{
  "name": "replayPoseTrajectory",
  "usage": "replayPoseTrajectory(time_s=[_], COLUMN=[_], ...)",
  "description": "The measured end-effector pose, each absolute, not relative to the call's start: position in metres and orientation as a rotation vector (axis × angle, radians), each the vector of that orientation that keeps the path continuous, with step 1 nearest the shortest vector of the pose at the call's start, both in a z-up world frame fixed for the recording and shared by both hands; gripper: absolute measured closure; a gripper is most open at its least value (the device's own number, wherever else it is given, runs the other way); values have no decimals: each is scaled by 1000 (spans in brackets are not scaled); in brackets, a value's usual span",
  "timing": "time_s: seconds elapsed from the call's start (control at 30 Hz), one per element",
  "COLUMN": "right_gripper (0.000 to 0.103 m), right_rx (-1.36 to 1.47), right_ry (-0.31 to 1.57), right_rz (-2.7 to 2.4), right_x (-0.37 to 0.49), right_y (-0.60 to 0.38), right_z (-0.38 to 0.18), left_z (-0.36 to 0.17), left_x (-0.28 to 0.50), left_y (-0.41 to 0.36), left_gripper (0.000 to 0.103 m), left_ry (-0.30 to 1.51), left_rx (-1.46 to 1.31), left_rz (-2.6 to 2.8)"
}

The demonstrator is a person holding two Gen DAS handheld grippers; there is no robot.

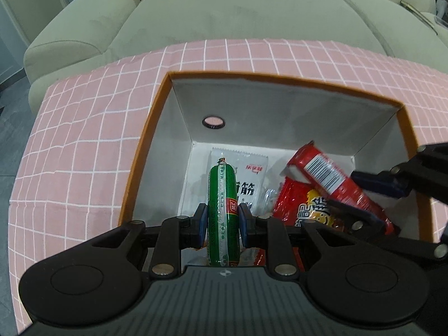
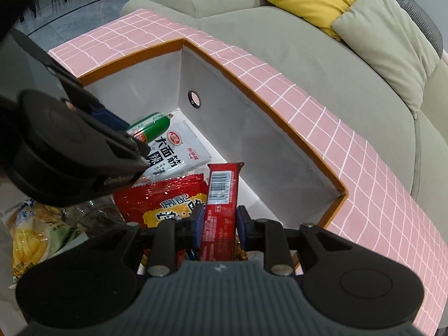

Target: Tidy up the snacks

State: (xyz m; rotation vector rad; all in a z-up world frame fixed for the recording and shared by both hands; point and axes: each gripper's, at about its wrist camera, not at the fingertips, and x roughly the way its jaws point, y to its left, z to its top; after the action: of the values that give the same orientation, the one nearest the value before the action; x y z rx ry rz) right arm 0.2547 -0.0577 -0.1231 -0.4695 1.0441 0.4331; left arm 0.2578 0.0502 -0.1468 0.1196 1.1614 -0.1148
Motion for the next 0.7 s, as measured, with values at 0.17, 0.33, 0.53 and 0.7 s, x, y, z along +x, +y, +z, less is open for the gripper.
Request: replayPoseTrajectory(time_s=[0.17,0.33,0.53,0.7], right_gripper=[79,62,39,34], right_rx=[-475,-466,-414,-331], right_ry=[1037,1027,1026,1052], right_rz=[431,438,450,448], right_x=[253,252,251,249], right_y=[-58,-60,-62,-69], right_z=[-121,-115,-102,-84], left_z=[-147,-139,-121,-100], left_x=[258,255,248,239], left_y=[52,49,49,50], left_gripper=[77,65,47,39], left_ry=[1162,1145,1110,1080], left_rx=[122,148,161,179], left_rz=[-111,-108,-105,-104])
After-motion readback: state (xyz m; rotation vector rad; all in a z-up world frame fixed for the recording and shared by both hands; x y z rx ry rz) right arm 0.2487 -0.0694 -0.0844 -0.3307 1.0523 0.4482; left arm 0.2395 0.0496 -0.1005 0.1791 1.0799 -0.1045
